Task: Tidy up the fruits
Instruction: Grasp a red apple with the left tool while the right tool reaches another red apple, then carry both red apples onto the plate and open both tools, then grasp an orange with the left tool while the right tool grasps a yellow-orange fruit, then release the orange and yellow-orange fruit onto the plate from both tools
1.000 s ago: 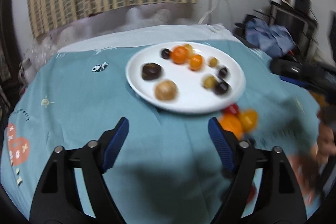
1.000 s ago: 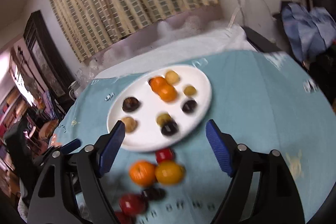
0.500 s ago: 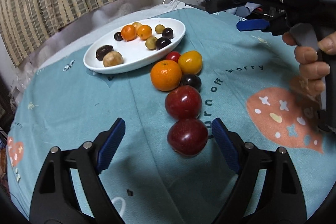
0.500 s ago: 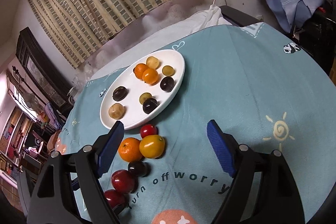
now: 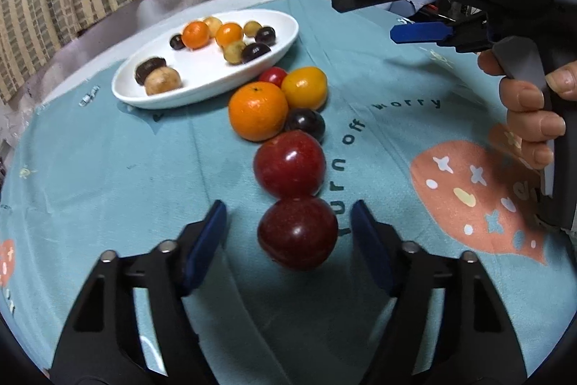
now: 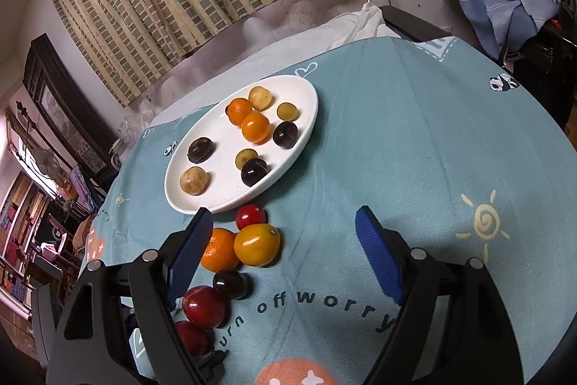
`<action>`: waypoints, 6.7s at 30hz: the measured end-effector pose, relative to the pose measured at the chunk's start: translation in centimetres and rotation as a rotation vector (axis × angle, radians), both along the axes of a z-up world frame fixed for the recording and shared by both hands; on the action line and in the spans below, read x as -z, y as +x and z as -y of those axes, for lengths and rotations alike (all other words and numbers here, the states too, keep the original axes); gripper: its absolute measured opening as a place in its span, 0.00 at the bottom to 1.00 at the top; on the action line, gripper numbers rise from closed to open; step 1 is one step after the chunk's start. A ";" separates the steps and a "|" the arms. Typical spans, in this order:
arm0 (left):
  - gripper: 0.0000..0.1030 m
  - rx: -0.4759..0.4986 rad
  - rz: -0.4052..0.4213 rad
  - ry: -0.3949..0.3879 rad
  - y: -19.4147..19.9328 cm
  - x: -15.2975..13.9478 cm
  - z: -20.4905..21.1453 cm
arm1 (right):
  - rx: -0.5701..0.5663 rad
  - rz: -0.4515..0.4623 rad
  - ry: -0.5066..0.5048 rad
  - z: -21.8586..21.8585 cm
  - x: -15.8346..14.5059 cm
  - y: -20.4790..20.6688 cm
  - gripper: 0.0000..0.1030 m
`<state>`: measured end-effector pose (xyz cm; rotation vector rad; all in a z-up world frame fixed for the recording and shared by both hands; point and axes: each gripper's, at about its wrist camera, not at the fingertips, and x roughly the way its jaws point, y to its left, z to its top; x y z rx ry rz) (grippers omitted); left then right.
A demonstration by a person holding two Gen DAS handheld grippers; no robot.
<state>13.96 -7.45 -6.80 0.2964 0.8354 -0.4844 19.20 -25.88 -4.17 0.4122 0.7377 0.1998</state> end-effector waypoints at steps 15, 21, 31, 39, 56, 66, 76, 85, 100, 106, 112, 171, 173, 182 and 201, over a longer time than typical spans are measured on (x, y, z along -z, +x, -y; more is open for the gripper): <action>0.38 -0.326 -0.005 -0.099 3.5 -1.4 -9.0 | -0.225 0.021 -0.134 -6.4 0.7 -2.3 0.76; 0.38 -0.378 -0.016 -0.109 4.1 -1.2 -10.0 | -0.332 0.005 -0.225 -9.8 2.1 -4.1 0.52; 0.38 -0.349 -0.025 -0.077 4.3 -0.6 -9.4 | -0.365 -0.019 -0.306 -11.8 4.0 -4.4 0.50; 0.38 -0.341 -0.021 -0.058 4.5 -0.4 -9.0 | -0.340 -0.050 -0.274 -12.3 4.6 -2.6 0.44; 0.38 -0.315 0.024 -0.099 3.7 -1.6 -8.7 | -0.349 0.022 -0.164 -10.8 2.5 -3.5 0.38; 0.38 -0.280 0.106 -0.115 7.8 -6.6 -5.2 | -0.182 0.141 -0.137 -6.4 -3.4 0.2 0.38; 0.38 -0.239 0.031 -0.126 14.0 -3.8 -0.8 | -0.105 0.079 -0.130 -5.3 -1.5 9.6 0.40; 0.58 -0.236 0.079 -0.127 13.0 -4.3 -1.5 | -0.070 0.122 -0.125 -4.3 -2.2 8.7 0.60; 0.68 -0.175 0.108 -0.059 5.9 -3.1 -0.2 | -0.006 0.052 0.028 -0.5 -1.0 1.4 0.71; 0.69 -0.177 0.083 -0.046 7.3 -2.2 1.0 | -0.007 0.047 0.061 -0.1 -1.2 1.4 0.71; 0.77 -0.196 0.093 -0.022 8.0 -1.8 1.0 | -0.012 0.047 0.049 -0.2 -1.3 1.4 0.71; 0.45 -0.279 -0.023 -0.101 6.5 -0.7 -6.6 | -0.196 -0.126 0.003 -4.4 3.8 2.7 0.38; 0.44 -0.265 -0.023 -0.126 6.3 -1.0 -6.5 | -0.194 -0.097 0.011 -4.1 3.0 2.4 0.38; 0.44 -0.229 0.080 -0.186 7.2 -6.3 -4.4 | -0.139 0.089 0.050 -2.0 -2.6 1.0 0.38; 0.71 -0.258 0.049 -0.227 12.3 -5.3 -3.4 | -0.067 0.098 0.091 -2.9 -4.1 9.0 0.61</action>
